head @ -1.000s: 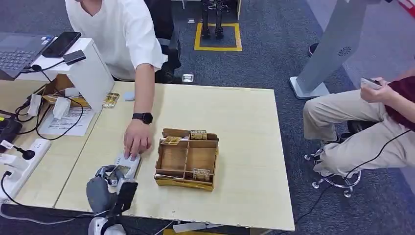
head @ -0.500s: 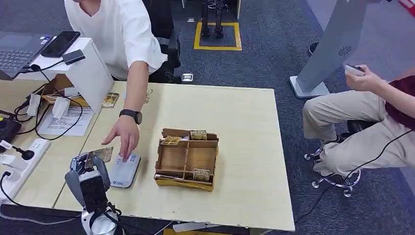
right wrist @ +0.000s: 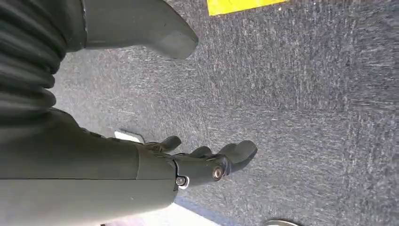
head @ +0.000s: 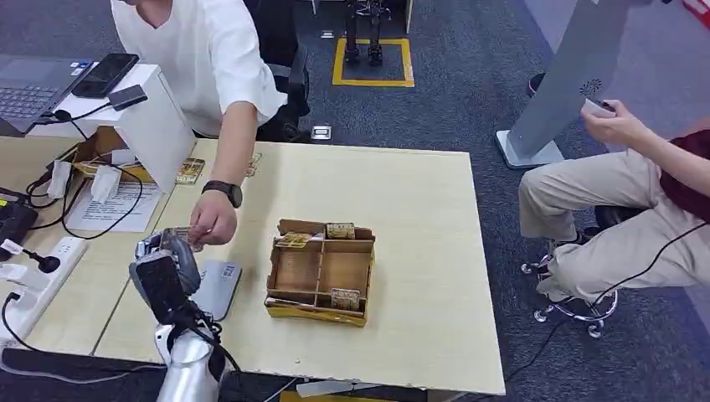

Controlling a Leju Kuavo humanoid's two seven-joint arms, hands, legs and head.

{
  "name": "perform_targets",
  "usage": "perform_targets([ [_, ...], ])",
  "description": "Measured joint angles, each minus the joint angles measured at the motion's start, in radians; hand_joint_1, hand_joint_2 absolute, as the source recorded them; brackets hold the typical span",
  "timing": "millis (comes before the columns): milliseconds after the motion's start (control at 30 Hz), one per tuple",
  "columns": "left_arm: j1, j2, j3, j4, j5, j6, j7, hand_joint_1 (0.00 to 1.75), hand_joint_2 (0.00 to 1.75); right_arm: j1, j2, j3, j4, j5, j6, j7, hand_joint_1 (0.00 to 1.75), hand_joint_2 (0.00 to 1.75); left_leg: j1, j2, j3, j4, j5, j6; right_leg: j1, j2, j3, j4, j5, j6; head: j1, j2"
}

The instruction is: Pass the card to the sensor for recognition and then transmit it.

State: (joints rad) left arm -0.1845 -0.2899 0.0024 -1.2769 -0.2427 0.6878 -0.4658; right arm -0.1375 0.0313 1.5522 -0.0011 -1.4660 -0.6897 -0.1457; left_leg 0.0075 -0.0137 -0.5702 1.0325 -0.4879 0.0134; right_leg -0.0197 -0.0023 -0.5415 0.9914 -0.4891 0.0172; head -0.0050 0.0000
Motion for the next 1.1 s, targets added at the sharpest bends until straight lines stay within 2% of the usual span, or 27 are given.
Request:
perform_targets([
  [167,-0.032,-0.002,-0.051,0.057,0.022,-0.006,-0.003,1.75,1.75,-0.003,0.001,0.001,0.0,0.0,0.0,0.0,0.0,1.75,0.0,0.0,-0.001,0.0,0.0,0.0,0.0,0.001,-0.001,0.0,0.0,0.0,0.0,0.0],
  [233,-0.039,-0.005,-0.059,0.07,0.027,-0.007,-0.004,0.0,1.75,-0.003,0.001,0.001,0.0,0.0,0.0,0.0,0.0,1.75,0.0,0.0,-0.002,0.0,0.0,0.0,0.0,0.001,-0.002,0.0,0.0,0.0,0.0,0.0],
  [600,-0.037,0.001,-0.144,0.089,0.071,0.004,-0.015,0.0,1.75,-0.001,0.001,0.001,0.0,-0.022,0.0,-0.015,0.0,1.75,0.0,0.0,-0.002,0.0,-0.001,0.0,0.0,0.001,-0.002,0.0,0.0,0.0,0.0,0.0],
  [933,0.055,0.035,-0.195,-0.058,0.081,0.004,-0.03,0.0,1.75,0.012,0.0,-0.001,0.002,-0.043,0.0,-0.026,0.0,1.75,0.0,0.0,-0.003,0.0,-0.001,0.0,0.0,0.001,-0.002,0.0,0.0,0.0,0.0,0.0],
  [1100,0.113,0.059,-0.231,-0.161,0.047,0.006,-0.055,0.0,1.75,0.019,-0.002,-0.005,0.005,-0.053,0.0,-0.033,0.0,1.75,0.0,0.0,-0.003,0.0,-0.001,0.0,0.0,0.0,-0.002,0.0,0.0,0.0,0.0,0.0],
])
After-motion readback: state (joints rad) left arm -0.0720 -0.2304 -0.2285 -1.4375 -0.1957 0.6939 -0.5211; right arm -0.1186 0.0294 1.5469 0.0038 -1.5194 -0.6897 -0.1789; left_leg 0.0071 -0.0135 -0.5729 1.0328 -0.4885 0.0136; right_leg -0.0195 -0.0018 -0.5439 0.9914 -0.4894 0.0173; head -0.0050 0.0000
